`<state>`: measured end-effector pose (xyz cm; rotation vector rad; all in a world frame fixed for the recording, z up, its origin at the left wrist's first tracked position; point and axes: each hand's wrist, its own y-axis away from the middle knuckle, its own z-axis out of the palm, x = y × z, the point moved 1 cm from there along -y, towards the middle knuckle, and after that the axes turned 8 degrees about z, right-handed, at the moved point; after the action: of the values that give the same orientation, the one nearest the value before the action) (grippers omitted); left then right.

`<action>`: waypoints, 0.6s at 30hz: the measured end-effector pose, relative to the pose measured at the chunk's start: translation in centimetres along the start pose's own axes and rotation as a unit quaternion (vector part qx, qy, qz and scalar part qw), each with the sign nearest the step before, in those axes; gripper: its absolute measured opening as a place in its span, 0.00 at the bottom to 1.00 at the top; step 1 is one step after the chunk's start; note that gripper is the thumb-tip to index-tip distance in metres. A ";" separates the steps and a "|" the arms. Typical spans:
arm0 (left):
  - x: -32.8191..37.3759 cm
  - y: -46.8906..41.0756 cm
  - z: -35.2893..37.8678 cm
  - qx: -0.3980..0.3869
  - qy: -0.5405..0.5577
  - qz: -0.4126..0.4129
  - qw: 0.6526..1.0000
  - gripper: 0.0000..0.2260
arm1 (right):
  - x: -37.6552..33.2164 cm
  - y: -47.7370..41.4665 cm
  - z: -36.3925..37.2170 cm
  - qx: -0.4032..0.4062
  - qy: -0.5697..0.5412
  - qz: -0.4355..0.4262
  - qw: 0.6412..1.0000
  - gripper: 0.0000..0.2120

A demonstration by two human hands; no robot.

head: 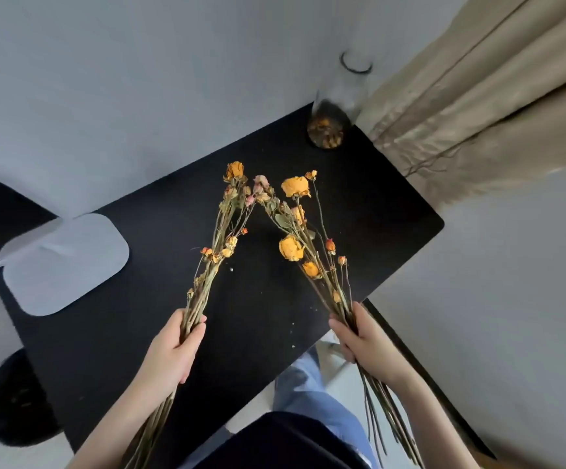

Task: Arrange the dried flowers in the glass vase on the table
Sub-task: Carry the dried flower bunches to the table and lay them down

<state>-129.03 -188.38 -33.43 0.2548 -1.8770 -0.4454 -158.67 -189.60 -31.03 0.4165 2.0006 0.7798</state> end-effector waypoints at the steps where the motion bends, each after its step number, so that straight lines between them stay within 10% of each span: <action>1: 0.4 -0.8 0.9 0.015 0.003 -0.002 1.000 0.03 | -0.3 -1.4 -1.3 -0.016 0.013 -0.002 1.000 0.06; 18: 13.6 -17.0 20.5 0.194 0.247 -0.078 0.946 0.04 | -7.4 -18.0 -14.8 -0.129 0.098 -0.089 0.983 0.06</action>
<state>-153.59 -205.37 -35.05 0.7165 -1.4375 -0.0929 -167.18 -212.48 -32.81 0.0081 2.0479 0.9822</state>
